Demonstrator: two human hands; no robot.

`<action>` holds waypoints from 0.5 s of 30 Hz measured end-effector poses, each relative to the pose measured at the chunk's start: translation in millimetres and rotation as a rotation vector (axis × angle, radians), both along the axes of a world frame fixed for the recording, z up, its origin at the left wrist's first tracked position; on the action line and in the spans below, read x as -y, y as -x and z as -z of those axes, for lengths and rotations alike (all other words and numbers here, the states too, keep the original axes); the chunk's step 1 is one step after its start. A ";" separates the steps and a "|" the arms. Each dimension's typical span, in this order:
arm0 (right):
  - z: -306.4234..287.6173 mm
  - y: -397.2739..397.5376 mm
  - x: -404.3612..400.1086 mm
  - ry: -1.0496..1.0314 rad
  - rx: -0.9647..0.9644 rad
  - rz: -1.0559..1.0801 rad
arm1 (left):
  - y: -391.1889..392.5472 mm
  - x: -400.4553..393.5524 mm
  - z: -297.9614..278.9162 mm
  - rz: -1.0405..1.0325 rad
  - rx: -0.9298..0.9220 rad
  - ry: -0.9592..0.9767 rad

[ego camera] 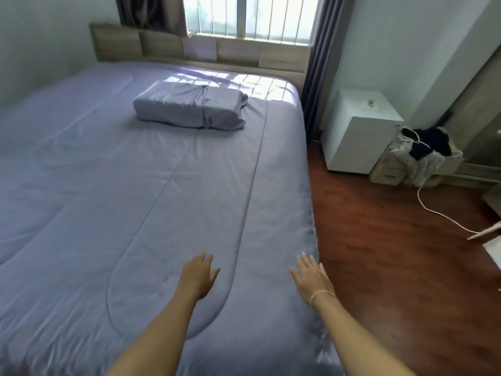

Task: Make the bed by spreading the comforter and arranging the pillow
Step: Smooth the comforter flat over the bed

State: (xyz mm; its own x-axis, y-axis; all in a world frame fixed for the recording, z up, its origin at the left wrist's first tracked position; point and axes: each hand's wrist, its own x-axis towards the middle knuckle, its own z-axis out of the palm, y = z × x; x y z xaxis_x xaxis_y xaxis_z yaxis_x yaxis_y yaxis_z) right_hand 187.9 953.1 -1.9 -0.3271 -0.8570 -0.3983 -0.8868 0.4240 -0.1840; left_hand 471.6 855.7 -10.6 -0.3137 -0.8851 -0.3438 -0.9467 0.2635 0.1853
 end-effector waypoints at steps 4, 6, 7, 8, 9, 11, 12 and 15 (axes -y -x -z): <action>-45.7 33.4 26.7 0.122 0.048 -0.020 | 82.5 15.6 -50.7 -0.039 -0.164 0.108; -66.3 58.1 34.4 0.240 0.092 -0.017 | 124.1 13.6 -70.1 -0.073 -0.229 0.172; -76.7 72.9 36.3 0.280 0.100 -0.039 | 145.2 10.6 -79.7 -0.083 -0.253 0.194; -85.4 88.7 36.2 0.307 0.106 -0.070 | 166.4 5.2 -89.1 -0.088 -0.268 0.208; -94.3 106.0 35.9 0.331 0.112 -0.101 | 186.9 0.4 -96.8 -0.096 -0.294 0.226; -109.7 143.0 37.1 0.364 0.120 -0.142 | 223.2 -5.4 -108.2 -0.135 -0.343 0.276; -117.7 163.7 37.8 0.374 0.116 -0.156 | 240.9 -7.2 -114.1 -0.156 -0.367 0.297; -135.1 218.9 42.9 0.418 0.092 -0.177 | 285.2 -7.9 -128.8 -0.181 -0.416 0.345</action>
